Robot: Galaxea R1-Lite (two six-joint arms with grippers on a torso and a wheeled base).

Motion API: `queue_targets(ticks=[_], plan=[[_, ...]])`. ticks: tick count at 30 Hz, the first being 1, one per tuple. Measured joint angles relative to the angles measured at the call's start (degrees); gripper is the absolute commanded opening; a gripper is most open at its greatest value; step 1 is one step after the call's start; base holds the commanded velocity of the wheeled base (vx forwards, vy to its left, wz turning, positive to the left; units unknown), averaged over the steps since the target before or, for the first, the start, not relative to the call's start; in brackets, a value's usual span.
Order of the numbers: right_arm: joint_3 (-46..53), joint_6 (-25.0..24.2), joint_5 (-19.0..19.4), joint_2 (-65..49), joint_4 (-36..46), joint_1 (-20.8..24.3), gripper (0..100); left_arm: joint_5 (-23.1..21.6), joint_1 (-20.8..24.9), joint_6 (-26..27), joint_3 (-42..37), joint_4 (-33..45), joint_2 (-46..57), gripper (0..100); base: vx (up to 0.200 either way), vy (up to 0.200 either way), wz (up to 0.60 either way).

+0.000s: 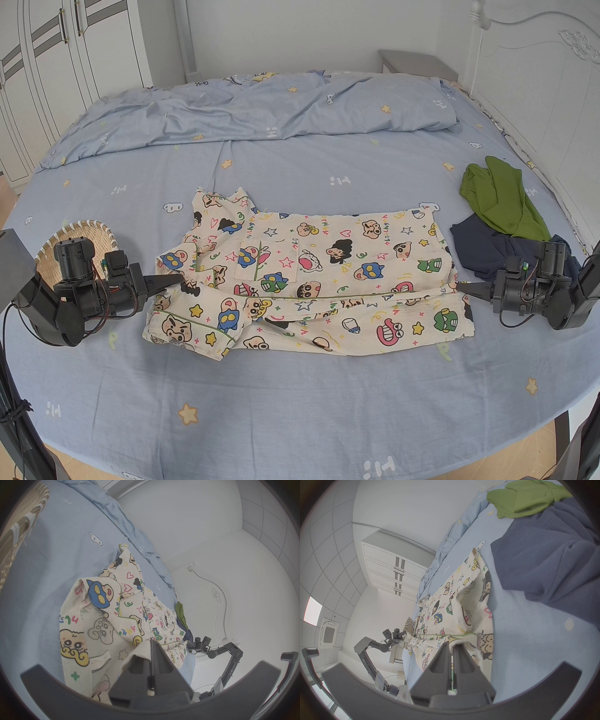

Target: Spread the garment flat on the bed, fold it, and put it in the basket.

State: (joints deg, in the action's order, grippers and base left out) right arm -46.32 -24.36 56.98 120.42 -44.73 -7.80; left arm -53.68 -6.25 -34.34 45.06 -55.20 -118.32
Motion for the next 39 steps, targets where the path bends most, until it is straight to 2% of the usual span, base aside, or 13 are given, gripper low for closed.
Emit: queue_targets(ticks=[5, 11, 15, 23, 24, 29, 30, 39], plan=[[-0.69, -0.05, -0.55, 0.33, -0.1, 0.34, 0, 0.0, -0.13, 0.0, 0.06, -0.01, -0.59, 0, 0.0, 0.0, 0.0], [-1.74, -0.09, -4.07, 1.11, -0.24, 0.41, 0, 0.52, -0.16, 0.0, 0.26, -0.44, -1.3, 0, 0.0, 0.0, 0.0], [-1.9, -0.2, -4.27, 1.6, -0.21, 0.52, 0, 2.35, 0.09, 0.05, 0.63, -0.63, -1.77, 0, 0.0, 0.0, 0.0], [-1.66, -0.24, -4.4, 1.9, -0.21, 0.83, 0, 2.52, 0.28, 0.07, 0.83, -0.41, -2.07, 0, 0.0, 0.0, 0.0], [-1.61, -0.24, -4.43, 1.9, -0.21, 0.94, 0, 2.55, 0.3, 0.07, 0.83, -0.41, -2.07, 100, 0.0, 0.0, 0.0], [-1.41, -0.3, -4.51, 1.88, -0.1, 1.33, 0, 2.52, 0.33, 0.1, 0.8, -0.24, -2.11, 100, 0.0, 0.0, 0.0], [-1.41, -0.35, -4.51, 1.88, -0.02, 1.33, 100, 2.52, 0.33, 0.1, 0.78, -0.22, -2.11, 100, 0.0, 0.0, 0.0], [-1.3, -0.6, -4.49, 1.77, -0.34, 1.37, 100, 2.52, 0.26, 0.1, 0.59, -0.24, -1.88, 100, 0.0, 0.0, 0.0]])
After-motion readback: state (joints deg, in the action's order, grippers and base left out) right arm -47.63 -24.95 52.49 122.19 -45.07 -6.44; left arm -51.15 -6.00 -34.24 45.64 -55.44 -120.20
